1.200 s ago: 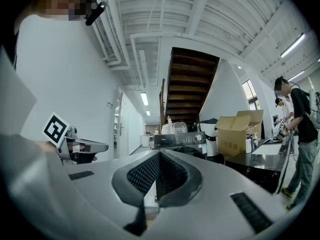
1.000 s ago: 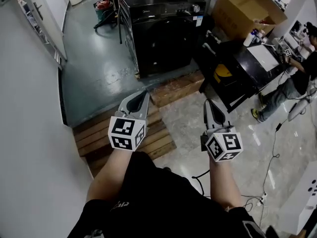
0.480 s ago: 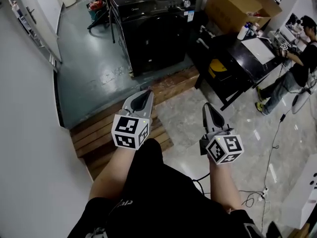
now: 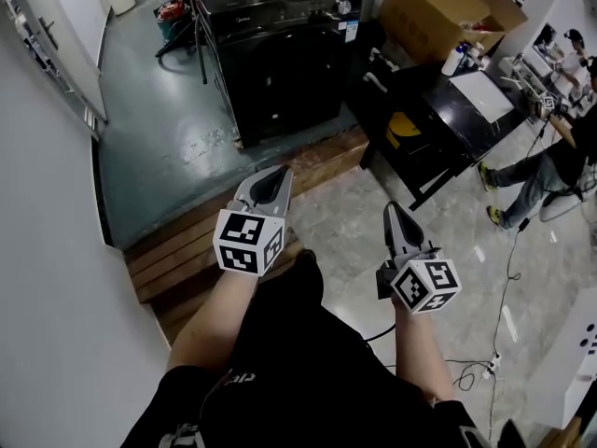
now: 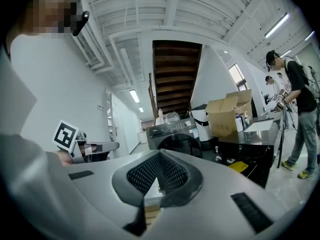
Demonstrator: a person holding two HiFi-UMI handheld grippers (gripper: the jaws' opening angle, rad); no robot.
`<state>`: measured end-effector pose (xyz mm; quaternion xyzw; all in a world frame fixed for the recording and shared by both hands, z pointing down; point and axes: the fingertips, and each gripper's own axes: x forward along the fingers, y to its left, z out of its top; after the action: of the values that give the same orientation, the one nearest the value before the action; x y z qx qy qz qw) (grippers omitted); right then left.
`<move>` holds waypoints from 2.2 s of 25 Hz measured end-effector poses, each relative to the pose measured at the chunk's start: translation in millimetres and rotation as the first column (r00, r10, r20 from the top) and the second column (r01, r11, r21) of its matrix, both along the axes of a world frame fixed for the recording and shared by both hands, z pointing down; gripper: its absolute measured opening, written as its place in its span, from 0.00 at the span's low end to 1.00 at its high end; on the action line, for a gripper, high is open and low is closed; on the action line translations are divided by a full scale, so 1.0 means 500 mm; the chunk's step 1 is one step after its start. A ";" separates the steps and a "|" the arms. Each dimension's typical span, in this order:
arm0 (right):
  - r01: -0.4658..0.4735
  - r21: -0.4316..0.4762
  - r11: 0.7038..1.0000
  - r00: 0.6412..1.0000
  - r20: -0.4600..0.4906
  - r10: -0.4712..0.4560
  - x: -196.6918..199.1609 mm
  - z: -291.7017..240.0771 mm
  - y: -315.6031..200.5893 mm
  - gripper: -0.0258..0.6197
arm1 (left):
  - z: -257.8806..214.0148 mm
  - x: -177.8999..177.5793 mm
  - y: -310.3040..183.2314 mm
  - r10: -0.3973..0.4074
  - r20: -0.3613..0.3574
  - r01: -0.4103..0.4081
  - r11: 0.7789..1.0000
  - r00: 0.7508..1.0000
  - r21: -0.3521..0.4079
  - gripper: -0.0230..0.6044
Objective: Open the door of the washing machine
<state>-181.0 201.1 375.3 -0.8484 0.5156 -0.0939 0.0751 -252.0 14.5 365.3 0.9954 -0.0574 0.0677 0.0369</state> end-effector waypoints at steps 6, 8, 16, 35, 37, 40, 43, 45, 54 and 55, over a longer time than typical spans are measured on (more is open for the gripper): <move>-0.013 -0.033 0.999 0.999 0.036 0.014 0.045 0.041 0.000 0.03 | 0.034 0.065 -0.004 0.025 0.012 -0.024 0.999 1.000 -0.031 0.05; -0.009 -0.047 0.999 0.999 0.052 0.012 0.069 0.051 -0.014 0.03 | 0.040 0.093 -0.012 0.032 0.019 -0.031 0.999 0.999 -0.039 0.05; 0.057 -0.068 0.996 0.996 0.065 -0.052 0.175 0.052 -0.148 0.03 | 0.037 0.205 -0.102 0.026 0.029 -0.024 0.999 0.999 -0.048 0.05; 0.166 -0.101 0.981 0.982 0.106 -0.156 0.425 0.021 -0.511 0.03 | 0.023 0.458 -0.374 0.031 0.057 -0.025 0.995 0.998 -0.099 0.05; 0.159 -0.107 0.981 0.983 0.108 -0.148 0.450 0.033 -0.514 0.03 | 0.034 0.482 -0.386 0.030 0.057 -0.024 0.994 0.998 -0.105 0.05; 0.149 -0.111 0.983 0.984 0.114 -0.137 0.495 0.055 -0.518 0.03 | 0.055 0.523 -0.401 0.024 0.060 -0.017 0.994 0.998 -0.108 0.05; 0.160 -0.116 0.980 0.981 0.125 -0.146 0.536 0.073 -0.521 0.03 | 0.068 0.562 -0.411 0.004 0.066 0.004 0.994 0.998 -0.113 0.05; 0.173 -0.118 0.978 0.979 0.127 -0.158 0.566 0.078 -0.526 0.03 | 0.071 0.590 -0.414 -0.008 0.070 0.016 0.994 0.998 -0.113 0.05; 0.275 -0.129 0.953 0.957 0.127 -0.259 0.708 0.084 -0.569 0.03 | 0.070 0.750 -0.435 -0.066 0.081 0.075 0.992 0.995 -0.106 0.05; 0.289 -0.134 0.948 0.954 0.127 -0.273 0.723 0.084 -0.572 0.03 | 0.070 0.770 -0.437 -0.074 0.079 0.082 0.991 0.994 -0.107 0.05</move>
<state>180.6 -84.9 417.5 -0.7632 0.6179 -0.1875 0.0239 132.9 -203.9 400.2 0.9856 -0.0940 0.1064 0.0922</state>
